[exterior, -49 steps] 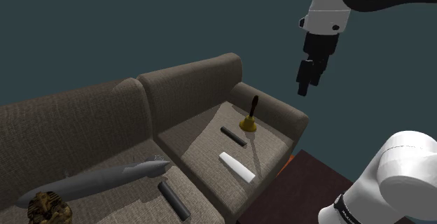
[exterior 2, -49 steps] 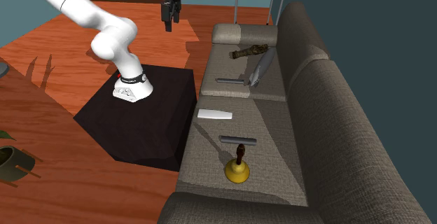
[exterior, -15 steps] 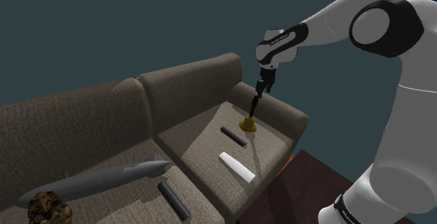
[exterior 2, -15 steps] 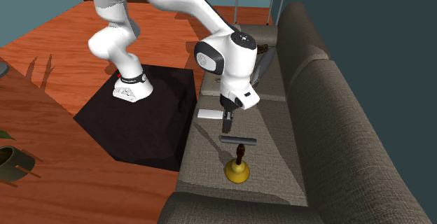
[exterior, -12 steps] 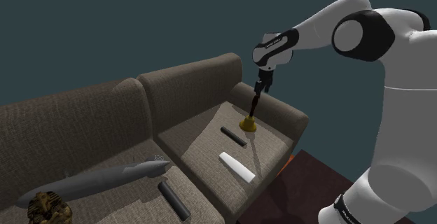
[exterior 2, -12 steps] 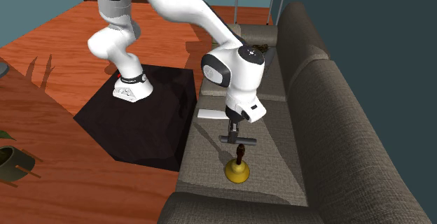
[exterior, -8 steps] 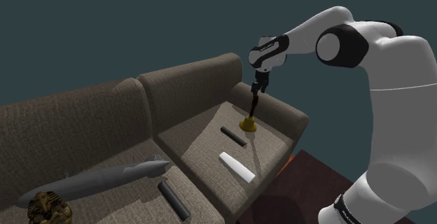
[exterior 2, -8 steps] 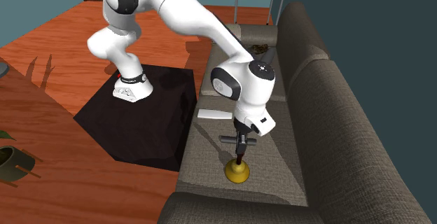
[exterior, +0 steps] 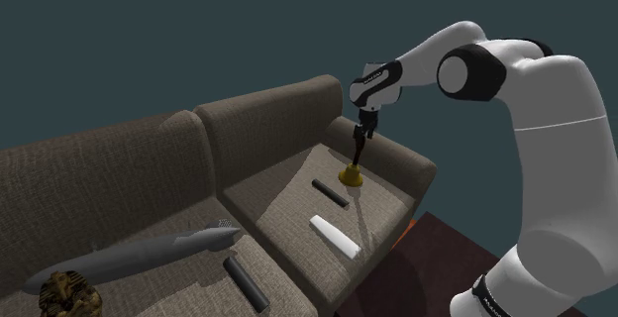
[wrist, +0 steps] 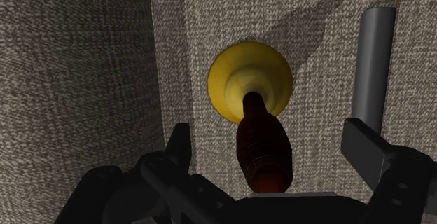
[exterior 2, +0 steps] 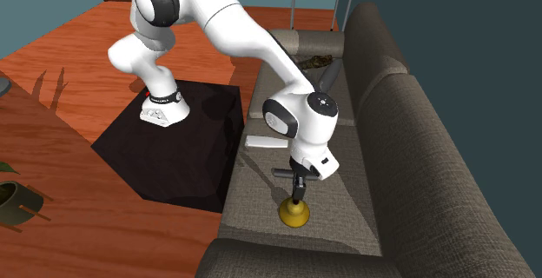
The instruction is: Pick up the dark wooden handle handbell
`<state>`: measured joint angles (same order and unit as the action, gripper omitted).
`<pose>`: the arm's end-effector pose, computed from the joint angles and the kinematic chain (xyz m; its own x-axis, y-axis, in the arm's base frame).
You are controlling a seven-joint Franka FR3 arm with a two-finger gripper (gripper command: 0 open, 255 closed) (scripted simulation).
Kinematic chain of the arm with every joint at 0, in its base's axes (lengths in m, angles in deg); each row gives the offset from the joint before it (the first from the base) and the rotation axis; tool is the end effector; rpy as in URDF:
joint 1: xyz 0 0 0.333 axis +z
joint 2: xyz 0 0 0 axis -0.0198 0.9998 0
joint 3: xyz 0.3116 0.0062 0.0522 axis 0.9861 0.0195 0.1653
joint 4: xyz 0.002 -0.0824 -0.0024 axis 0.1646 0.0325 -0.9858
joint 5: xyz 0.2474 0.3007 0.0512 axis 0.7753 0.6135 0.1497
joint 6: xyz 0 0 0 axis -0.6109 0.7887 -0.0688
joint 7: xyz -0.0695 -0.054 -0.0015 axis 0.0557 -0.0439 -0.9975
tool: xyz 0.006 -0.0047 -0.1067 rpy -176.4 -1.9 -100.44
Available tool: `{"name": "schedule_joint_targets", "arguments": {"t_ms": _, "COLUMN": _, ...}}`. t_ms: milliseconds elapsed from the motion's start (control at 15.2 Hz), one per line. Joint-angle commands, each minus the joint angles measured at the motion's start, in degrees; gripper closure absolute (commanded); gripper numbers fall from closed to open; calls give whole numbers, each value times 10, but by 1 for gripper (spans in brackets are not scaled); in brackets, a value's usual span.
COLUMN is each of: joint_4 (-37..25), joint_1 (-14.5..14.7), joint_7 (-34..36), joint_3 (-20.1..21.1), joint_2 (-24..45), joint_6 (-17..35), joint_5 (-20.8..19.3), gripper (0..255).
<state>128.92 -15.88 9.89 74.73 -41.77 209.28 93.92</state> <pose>0.6165 -0.3061 0.2365 0.9942 0.0599 -0.0891 0.0645 -0.9967 0.0499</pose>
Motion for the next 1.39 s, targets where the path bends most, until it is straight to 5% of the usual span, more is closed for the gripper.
{"name": "schedule_joint_targets", "arguments": {"t_ms": 0, "joint_4": -2, "joint_1": -1, "joint_7": -1, "joint_3": 0, "joint_2": 4, "joint_6": 2, "joint_5": 1, "gripper": 0}}
{"name": "schedule_joint_targets", "arguments": {"t_ms": 66, "joint_4": -2, "joint_1": -1, "joint_7": -1, "joint_3": 0, "joint_2": 4, "joint_6": 2, "joint_5": 1, "gripper": 255}}
{"name": "schedule_joint_targets", "arguments": {"t_ms": 1320, "joint_4": -11, "joint_1": 4, "joint_7": 1, "joint_3": -6, "joint_2": -41, "joint_6": -51, "joint_5": -8, "gripper": 255}}
